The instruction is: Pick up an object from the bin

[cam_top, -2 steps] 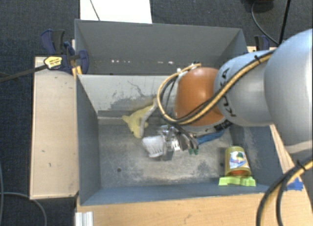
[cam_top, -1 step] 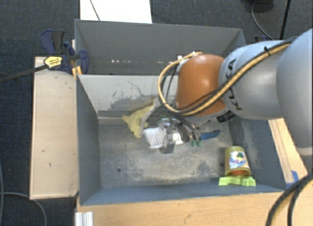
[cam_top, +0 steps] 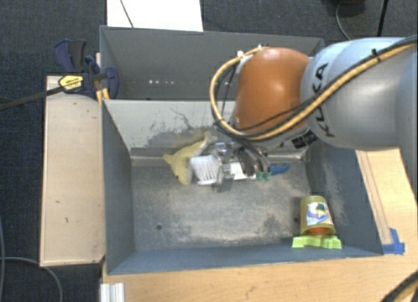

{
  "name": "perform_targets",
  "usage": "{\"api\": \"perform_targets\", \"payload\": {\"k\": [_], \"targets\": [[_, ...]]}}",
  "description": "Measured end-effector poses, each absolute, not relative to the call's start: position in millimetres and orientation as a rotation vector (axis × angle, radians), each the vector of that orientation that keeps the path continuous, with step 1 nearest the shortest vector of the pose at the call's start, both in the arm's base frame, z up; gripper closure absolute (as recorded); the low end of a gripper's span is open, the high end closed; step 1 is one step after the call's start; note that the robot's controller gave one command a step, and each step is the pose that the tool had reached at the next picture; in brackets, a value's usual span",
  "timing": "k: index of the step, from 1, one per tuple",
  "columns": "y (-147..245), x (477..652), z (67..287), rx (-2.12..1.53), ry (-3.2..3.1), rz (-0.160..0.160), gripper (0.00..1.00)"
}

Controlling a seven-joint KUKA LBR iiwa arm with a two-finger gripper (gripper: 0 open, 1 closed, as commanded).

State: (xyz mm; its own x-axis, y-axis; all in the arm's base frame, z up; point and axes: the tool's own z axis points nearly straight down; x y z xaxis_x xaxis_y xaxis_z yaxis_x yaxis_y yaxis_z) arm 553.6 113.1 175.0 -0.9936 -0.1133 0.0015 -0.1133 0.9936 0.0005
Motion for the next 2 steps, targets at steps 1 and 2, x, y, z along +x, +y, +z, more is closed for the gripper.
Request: {"api": "perform_targets", "payload": {"k": [1,2], "targets": [[114,552.1,190,0.2,-3.132,-0.003,1.0],[107,540.3,249,0.206,-3.13,0.001,1.0]]}}
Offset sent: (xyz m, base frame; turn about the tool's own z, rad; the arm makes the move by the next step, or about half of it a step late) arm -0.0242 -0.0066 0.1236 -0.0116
